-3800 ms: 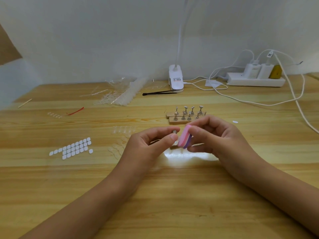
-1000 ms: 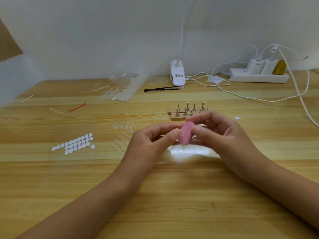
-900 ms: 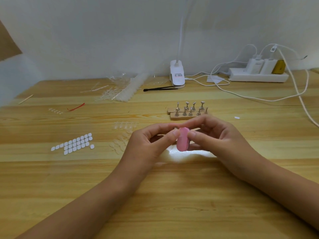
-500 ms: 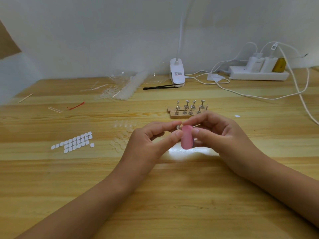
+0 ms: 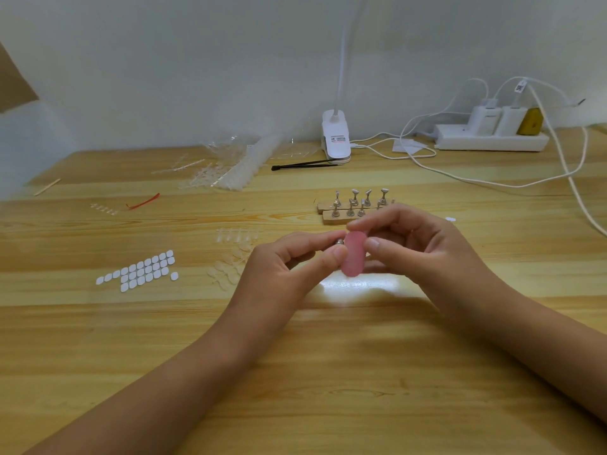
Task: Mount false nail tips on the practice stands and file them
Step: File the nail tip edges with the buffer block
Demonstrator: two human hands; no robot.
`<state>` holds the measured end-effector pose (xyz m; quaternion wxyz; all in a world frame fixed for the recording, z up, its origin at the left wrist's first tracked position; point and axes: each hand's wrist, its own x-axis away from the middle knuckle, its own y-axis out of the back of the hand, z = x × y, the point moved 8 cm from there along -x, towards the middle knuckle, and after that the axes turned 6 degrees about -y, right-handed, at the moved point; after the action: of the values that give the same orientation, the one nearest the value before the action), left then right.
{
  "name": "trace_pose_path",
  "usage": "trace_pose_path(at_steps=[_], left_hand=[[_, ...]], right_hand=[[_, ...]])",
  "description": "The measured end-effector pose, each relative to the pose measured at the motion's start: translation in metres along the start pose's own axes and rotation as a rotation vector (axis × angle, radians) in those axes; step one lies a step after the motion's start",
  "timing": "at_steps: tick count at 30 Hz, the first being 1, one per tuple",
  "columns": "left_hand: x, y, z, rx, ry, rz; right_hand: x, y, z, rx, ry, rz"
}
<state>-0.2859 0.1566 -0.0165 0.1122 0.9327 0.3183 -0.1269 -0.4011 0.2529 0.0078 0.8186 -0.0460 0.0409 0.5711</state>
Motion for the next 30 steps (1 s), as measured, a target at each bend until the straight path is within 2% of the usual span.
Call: trace_pose_path(at_steps=[3, 8, 13, 18, 24, 28, 30], left_hand=[[-0.001, 0.0, 0.0, 0.04, 0.004, 0.015], [-0.001, -0.003, -0.001, 0.042, -0.005, 0.023], [-0.001, 0.001, 0.0, 0.073, 0.007, -0.012], [0.0, 0.0, -0.004, 0.064, -0.001, -0.01], [-0.001, 0.004, -0.003, 0.058, 0.013, -0.028], [-0.002, 0.004, 0.0, 0.038, 0.029, -0.016], [-0.002, 0.003, 0.001, 0.046, 0.035, -0.019]], right_hand=[[0.0, -0.006, -0.008, 0.055, -0.062, 0.064], [-0.002, 0.008, 0.001, -0.068, 0.018, -0.076], [0.0, -0.009, -0.007, 0.048, -0.042, 0.038], [0.0, 0.003, 0.002, -0.068, 0.033, -0.083], [0.001, -0.009, -0.004, -0.011, -0.027, 0.006], [0.0, 0.004, 0.003, -0.135, 0.006, -0.108], [0.0, 0.003, 0.001, -0.13, -0.01, -0.099]])
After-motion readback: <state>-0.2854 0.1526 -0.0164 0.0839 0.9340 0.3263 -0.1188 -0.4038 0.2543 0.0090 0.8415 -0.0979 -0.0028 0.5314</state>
